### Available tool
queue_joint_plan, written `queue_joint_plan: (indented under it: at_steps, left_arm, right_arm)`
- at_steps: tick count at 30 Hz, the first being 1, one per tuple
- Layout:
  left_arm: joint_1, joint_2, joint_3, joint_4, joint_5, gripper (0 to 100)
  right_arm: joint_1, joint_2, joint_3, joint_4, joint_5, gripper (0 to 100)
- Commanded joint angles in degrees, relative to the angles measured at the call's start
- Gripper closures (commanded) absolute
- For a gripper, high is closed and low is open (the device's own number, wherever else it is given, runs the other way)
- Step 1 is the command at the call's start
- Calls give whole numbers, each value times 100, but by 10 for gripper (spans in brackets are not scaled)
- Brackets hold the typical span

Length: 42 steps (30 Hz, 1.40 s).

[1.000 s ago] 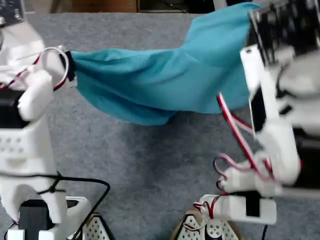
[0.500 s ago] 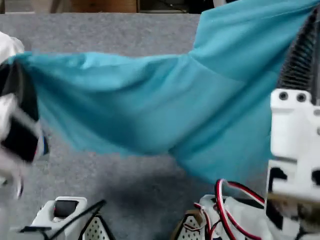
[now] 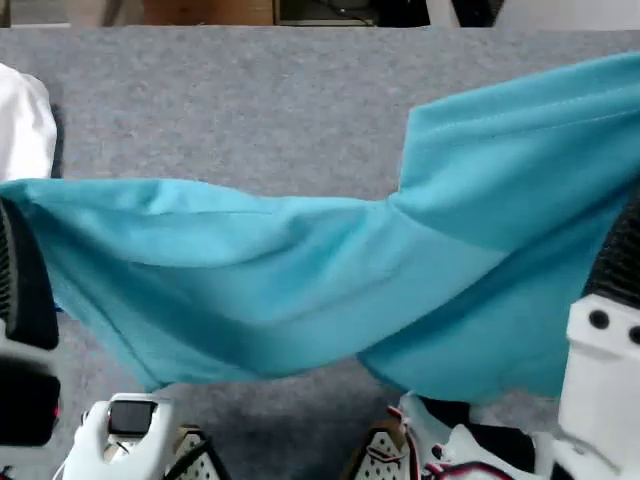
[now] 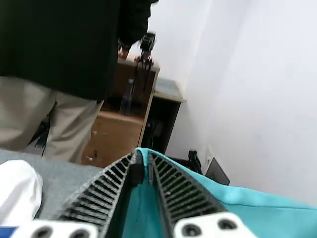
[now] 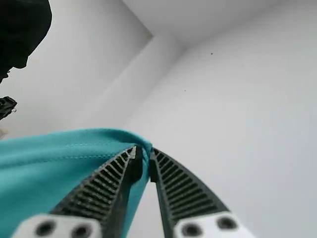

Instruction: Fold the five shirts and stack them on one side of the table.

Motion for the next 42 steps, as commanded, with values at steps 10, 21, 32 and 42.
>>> queue_joint_plan:
  at_steps: [10, 21, 32, 42]
  left_arm:
    - [-53, -277, 818, 44, -26, 980]
    - [-53, -286, 3349, -1503, -18, 980]
    - [-53, -259, 6848, -5231, -26, 980]
    - [-264, 1226, 7921, -7587, 202, 980]
  right_arm:
    - [92, 13, 66, 352, 475, 993]
    - [92, 22, 2211, 229, 589, 994]
    - [92, 22, 6035, -2136, 308, 994]
    - [400, 1007, 7653, -4466, 35, 994]
